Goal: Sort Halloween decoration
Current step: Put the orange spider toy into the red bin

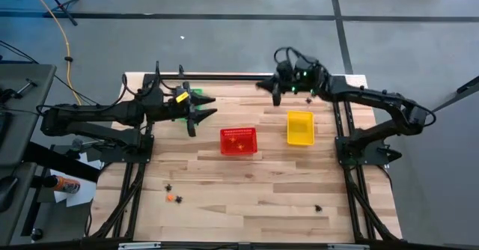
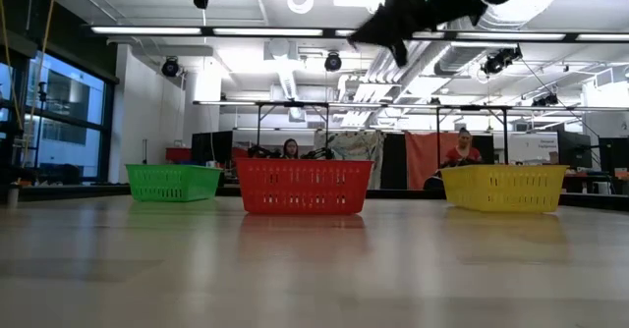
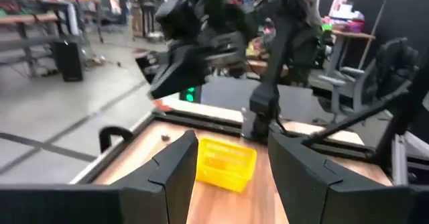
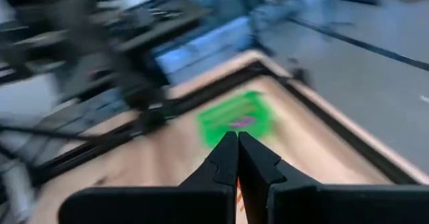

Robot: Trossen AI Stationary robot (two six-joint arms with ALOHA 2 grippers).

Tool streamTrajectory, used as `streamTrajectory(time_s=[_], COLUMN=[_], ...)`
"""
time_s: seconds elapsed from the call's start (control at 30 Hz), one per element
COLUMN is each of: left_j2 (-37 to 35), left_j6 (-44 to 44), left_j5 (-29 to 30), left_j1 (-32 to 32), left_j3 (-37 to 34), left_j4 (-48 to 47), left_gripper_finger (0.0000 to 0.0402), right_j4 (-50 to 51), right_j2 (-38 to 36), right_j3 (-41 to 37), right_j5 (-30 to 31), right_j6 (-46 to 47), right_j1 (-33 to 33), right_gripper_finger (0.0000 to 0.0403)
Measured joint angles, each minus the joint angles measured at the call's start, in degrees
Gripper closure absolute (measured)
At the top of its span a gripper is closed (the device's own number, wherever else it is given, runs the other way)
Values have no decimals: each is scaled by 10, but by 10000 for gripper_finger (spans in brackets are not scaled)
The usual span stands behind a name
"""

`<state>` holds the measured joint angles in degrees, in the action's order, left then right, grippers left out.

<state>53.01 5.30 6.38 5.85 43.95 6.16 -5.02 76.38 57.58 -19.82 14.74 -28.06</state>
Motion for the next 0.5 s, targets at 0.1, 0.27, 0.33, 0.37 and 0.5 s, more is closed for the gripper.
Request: streamTrajectory(time_s=[0.1, 0.27, 0.33, 0.37, 0.5], left_j2=[0, 3, 6, 10, 21], left_j6=[1, -9, -11, -8, 32], left_j5=[-10, -39, -47, -48, -58], left_j1=[0, 0, 0, 0, 0], left_j3=[0, 0, 0, 0, 0], left_j4=[-13, -12, -10, 0, 26], left_gripper_finger=[229, 229, 229, 229, 229], right_j4=[-27, -64, -61, -57, -41], right_j2=[0, -10, -20, -28, -63], right_j3=[0, 0, 0, 0, 0], right_j5=[-3, 19, 40, 51, 73], right_j6=[2, 20, 12, 7, -29], right_j1=[60, 138, 160, 170, 195], right_gripper_finger=[403, 403, 403, 403, 403])
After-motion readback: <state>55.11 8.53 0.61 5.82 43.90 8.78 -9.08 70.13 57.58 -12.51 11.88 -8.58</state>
